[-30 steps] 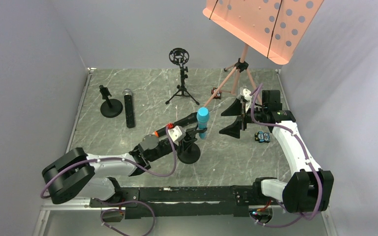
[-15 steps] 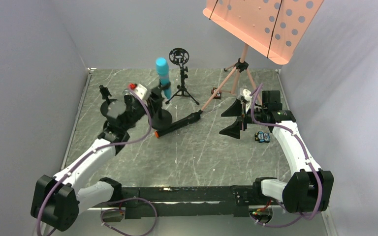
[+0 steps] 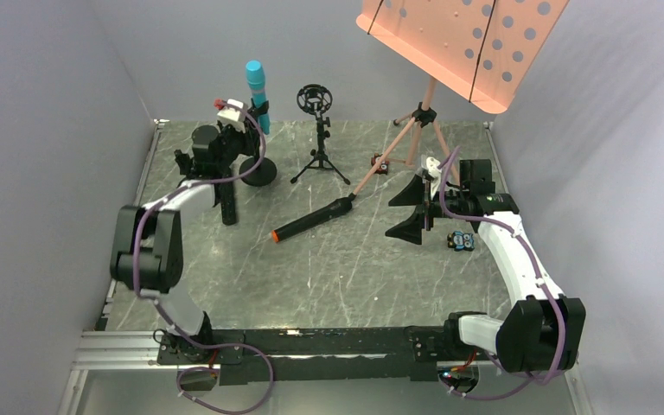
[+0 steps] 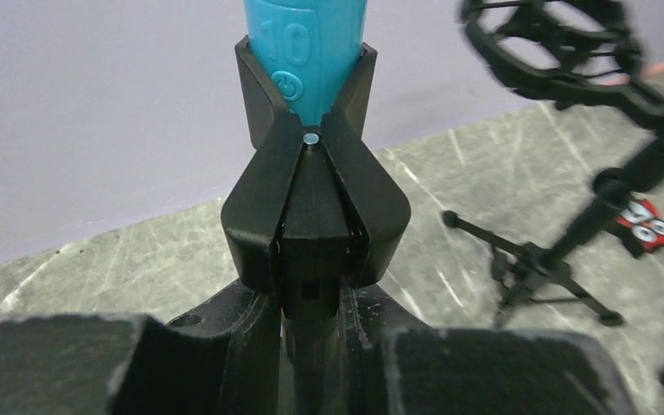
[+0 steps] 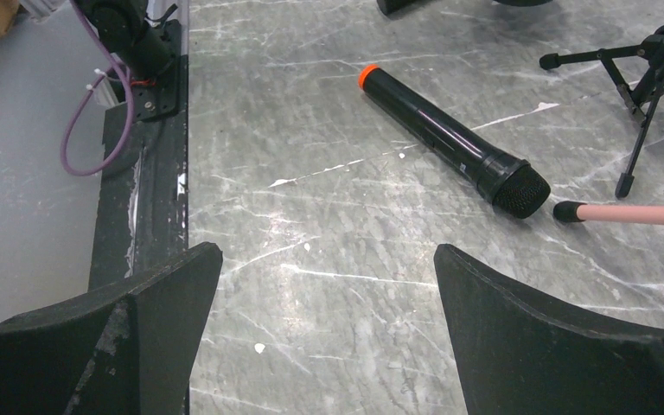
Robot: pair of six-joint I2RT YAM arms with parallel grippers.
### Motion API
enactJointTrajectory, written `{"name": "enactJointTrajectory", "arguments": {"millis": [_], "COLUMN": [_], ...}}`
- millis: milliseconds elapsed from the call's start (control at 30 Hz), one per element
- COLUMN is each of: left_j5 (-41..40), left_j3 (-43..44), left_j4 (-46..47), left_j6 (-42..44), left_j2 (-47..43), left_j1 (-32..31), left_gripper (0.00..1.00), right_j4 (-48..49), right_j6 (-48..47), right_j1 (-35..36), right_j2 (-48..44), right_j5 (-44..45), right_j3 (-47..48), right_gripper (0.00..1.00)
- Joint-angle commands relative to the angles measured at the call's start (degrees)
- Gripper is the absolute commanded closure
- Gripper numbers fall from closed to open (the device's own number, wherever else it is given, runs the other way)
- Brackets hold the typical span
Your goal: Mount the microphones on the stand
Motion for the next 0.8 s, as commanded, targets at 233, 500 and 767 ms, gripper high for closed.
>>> {"name": "enactJointTrajectory", "arguments": {"millis": [233, 500, 767], "left_j5": [2.67, 2.57, 1.06], "left_j3": [18.22, 13.21, 5.70], "left_j4": [11.01, 13.15, 11.62], "left_j6": [-0.56, -2.12, -3.52], "left_j2": [14.46, 15.23, 8.16], "left_j1": [2.40, 2.65, 2.88], "left_gripper": [1.00, 0.70, 0.17], "right_j4": [0.49, -0.19, -0.54], "right_j6": [-1.55, -2.10, -2.61], "right_j1": [-0.31, -0.29, -0.31], "right_j2": [2.29, 3.09, 2.44], "right_j5": [0.50, 0.42, 0.67], "right_j3": [1.65, 1.86, 1.95], "right_gripper": [0.01, 0.01, 0.01]}}
